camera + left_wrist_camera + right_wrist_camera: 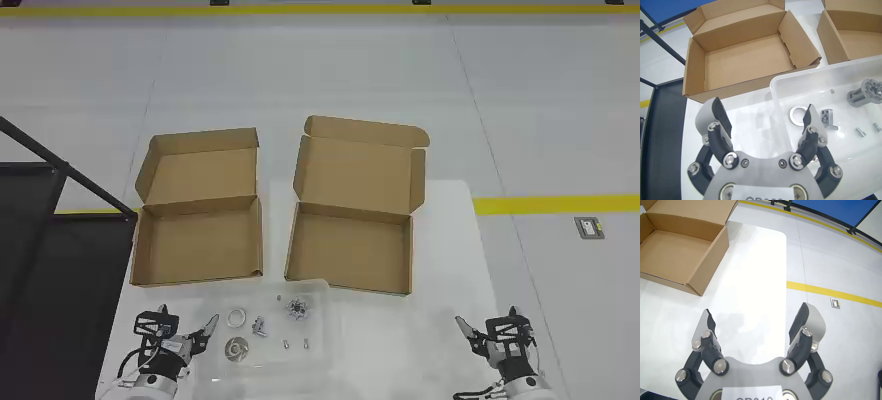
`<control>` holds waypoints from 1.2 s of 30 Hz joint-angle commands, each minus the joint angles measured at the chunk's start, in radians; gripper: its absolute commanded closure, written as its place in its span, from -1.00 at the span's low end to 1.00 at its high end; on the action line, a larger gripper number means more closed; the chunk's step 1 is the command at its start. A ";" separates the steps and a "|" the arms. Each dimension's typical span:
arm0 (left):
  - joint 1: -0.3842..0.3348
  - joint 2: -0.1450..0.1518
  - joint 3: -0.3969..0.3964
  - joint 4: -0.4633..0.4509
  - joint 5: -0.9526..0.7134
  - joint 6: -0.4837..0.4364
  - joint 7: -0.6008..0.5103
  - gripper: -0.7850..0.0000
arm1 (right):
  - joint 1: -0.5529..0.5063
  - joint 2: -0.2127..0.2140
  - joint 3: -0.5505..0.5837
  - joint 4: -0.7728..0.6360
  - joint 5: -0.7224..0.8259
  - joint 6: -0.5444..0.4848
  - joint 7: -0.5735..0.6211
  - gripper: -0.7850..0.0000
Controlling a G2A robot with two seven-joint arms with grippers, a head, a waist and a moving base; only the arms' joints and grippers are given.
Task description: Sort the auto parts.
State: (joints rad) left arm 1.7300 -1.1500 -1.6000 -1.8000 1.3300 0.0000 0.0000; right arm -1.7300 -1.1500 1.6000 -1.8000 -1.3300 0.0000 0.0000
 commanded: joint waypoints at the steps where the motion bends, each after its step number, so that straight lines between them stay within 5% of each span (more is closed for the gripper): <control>1: 0.000 0.000 0.000 0.000 0.000 0.000 0.000 -1.00 | 0.000 0.000 0.000 0.000 0.000 0.000 0.000 -1.00; 10: 0.030 -0.001 -0.030 -0.021 -0.044 -0.040 0.085 -1.00 | 0.022 0.001 -0.034 -0.056 -0.105 -0.020 0.047 -1.00; 16: 0.100 0.006 -0.110 -0.045 -0.138 -0.228 0.184 -1.00 | 0.047 0.003 -0.120 -0.224 -0.329 -0.060 0.187 -1.00; 23: 0.125 0.017 -0.184 -0.027 -0.252 -0.437 0.163 -1.00 | 0.208 -0.020 -0.396 -0.304 -0.572 -0.130 0.406 -1.00; 25: 0.125 0.017 -0.187 -0.025 -0.256 -0.443 0.160 -1.00 | 0.264 -0.030 -0.469 -0.290 -0.569 -0.185 0.448 -1.00; 36: 0.125 0.017 -0.187 -0.025 -0.256 -0.443 0.160 -1.00 | 0.264 -0.030 -0.469 -0.290 -0.569 -0.185 0.448 -1.00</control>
State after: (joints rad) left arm 1.8549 -1.1329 -1.7872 -1.8255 1.0738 -0.4431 0.1605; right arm -1.4657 -1.1798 1.1308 -2.0903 -1.8988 -0.1845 0.4484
